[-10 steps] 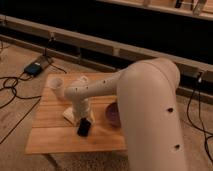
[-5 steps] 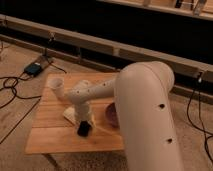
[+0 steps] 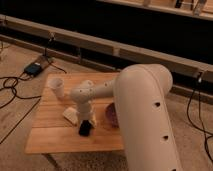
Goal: Place the eraser on the white sponge
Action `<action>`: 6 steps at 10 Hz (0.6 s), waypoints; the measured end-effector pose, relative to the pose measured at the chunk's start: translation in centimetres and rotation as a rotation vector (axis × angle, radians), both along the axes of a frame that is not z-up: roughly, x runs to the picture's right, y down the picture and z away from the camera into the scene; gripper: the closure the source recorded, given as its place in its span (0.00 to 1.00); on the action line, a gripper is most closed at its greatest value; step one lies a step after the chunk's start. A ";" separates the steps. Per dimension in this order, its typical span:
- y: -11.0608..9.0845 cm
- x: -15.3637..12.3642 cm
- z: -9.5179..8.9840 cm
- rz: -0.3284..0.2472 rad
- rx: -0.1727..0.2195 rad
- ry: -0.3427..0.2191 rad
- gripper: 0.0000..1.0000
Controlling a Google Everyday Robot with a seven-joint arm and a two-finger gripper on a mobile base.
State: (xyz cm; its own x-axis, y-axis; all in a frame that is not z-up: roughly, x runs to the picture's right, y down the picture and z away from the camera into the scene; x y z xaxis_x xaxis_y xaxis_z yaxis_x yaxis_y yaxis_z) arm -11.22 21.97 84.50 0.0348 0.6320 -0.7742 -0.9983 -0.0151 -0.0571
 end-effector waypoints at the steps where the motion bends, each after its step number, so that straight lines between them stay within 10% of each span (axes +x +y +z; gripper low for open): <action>1: -0.2 0.2 0.1 0.003 0.004 -0.002 0.78; 6: -3.2 -0.3 -0.8 0.001 0.049 -0.039 1.00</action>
State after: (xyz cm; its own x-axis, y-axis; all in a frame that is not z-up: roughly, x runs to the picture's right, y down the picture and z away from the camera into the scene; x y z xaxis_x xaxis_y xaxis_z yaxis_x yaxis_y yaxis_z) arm -11.55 18.78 83.73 0.0634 0.6691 -0.7404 -0.9953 -0.0122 -0.0962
